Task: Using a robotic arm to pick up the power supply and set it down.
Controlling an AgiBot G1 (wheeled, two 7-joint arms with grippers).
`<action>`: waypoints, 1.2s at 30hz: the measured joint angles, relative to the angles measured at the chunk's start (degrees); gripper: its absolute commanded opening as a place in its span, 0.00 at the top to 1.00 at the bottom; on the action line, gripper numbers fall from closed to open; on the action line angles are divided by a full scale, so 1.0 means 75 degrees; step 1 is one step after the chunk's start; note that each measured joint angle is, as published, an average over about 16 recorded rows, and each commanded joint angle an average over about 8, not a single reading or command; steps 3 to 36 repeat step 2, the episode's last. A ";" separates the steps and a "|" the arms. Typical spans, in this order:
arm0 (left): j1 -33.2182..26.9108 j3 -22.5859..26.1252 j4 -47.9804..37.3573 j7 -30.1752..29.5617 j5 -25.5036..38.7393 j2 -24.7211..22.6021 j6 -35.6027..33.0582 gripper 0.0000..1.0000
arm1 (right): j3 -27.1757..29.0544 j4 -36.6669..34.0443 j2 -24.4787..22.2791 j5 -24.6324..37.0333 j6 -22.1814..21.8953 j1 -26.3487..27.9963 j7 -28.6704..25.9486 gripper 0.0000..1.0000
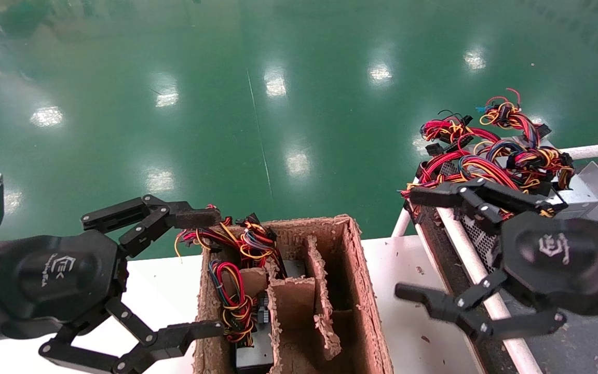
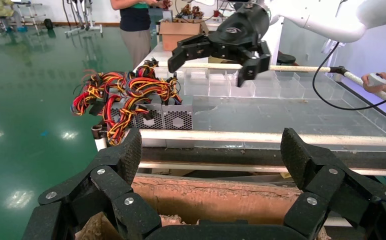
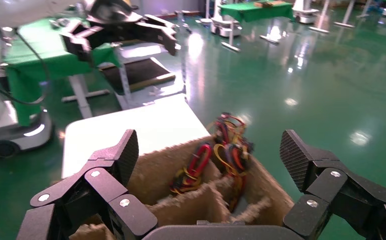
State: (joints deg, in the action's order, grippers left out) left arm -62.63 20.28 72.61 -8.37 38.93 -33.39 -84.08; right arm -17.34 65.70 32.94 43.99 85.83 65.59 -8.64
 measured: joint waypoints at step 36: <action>0.0000 0.0000 0.0000 0.0000 0.0000 0.0000 0.0000 0.00 | 0.0014 0.0084 0.0022 -0.0023 -0.0001 -0.0043 -0.0022 0.00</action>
